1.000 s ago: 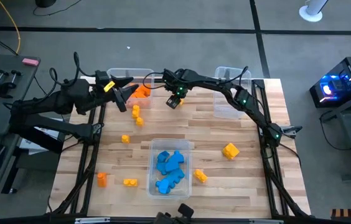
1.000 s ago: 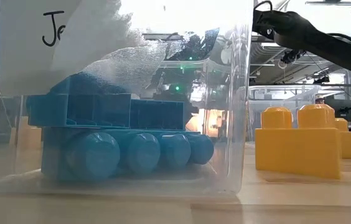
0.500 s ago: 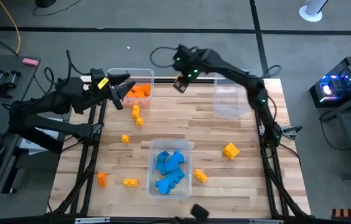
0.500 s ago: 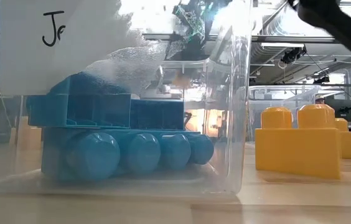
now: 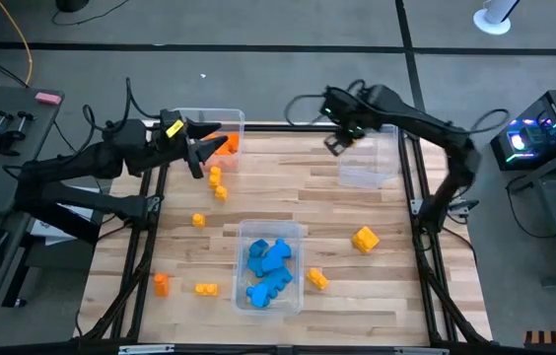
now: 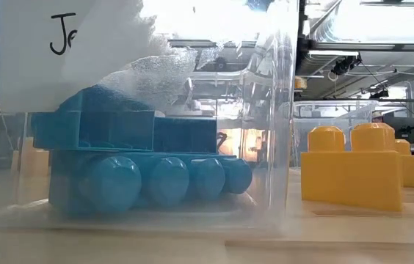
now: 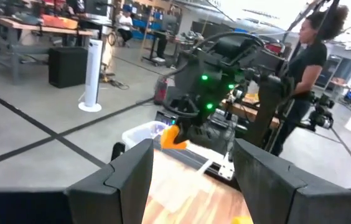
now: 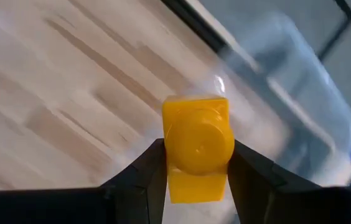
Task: Sort blocks
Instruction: Put the yellow game piece into the top right transparent bin
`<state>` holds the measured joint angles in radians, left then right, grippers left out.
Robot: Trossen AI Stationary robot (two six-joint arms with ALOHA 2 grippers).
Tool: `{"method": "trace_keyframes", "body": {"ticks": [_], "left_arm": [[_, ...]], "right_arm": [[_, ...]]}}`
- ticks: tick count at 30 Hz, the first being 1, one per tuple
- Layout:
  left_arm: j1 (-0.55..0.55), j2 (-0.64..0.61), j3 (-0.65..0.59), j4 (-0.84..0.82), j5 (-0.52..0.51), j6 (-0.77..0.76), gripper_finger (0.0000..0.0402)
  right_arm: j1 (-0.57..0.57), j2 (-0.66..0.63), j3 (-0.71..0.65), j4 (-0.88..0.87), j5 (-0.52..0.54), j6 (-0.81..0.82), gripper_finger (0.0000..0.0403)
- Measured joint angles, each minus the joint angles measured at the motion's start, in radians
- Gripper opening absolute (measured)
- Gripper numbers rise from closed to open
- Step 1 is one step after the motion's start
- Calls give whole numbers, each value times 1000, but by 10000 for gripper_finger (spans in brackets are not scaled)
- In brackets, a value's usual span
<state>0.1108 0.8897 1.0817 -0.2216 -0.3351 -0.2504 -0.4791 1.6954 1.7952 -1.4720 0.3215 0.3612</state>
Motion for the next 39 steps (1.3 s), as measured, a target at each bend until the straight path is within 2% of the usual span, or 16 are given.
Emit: {"method": "trace_keyframes", "body": {"ticks": [6,10,12,16,19,23,25,27,30,34,36,39], "left_arm": [[35,8,0,0,43,1,207],[65,7,0,4,43,10,207],[80,7,0,3,43,9,207],[108,7,0,3,60,9,207],[123,7,0,3,71,-8,207],[136,7,0,4,82,-10,207],[145,7,0,10,124,-9,207],[161,12,10,-15,219,-5,207],[193,54,80,-257,373,-49,207],[165,132,123,-661,440,-149,207],[119,154,99,-811,426,-191,207],[18,154,-11,-898,331,-249,207]], "right_arm": [[-47,-247,-314,86,29,194,130],[-70,-339,-434,116,-1,269,133],[-72,-360,-466,123,-3,292,160],[-71,-371,-476,127,-3,289,241],[-71,-370,-468,148,-3,276,278],[-71,-370,-427,197,4,241,292],[-71,-370,-396,247,6,208,293],[-71,-370,-364,316,9,166,294],[-71,-370,-331,441,0,108,294],[-80,-370,-324,576,-24,100,295],[-92,-366,-324,613,-64,90,295],[-105,-357,-324,633,-98,83,295]]}}
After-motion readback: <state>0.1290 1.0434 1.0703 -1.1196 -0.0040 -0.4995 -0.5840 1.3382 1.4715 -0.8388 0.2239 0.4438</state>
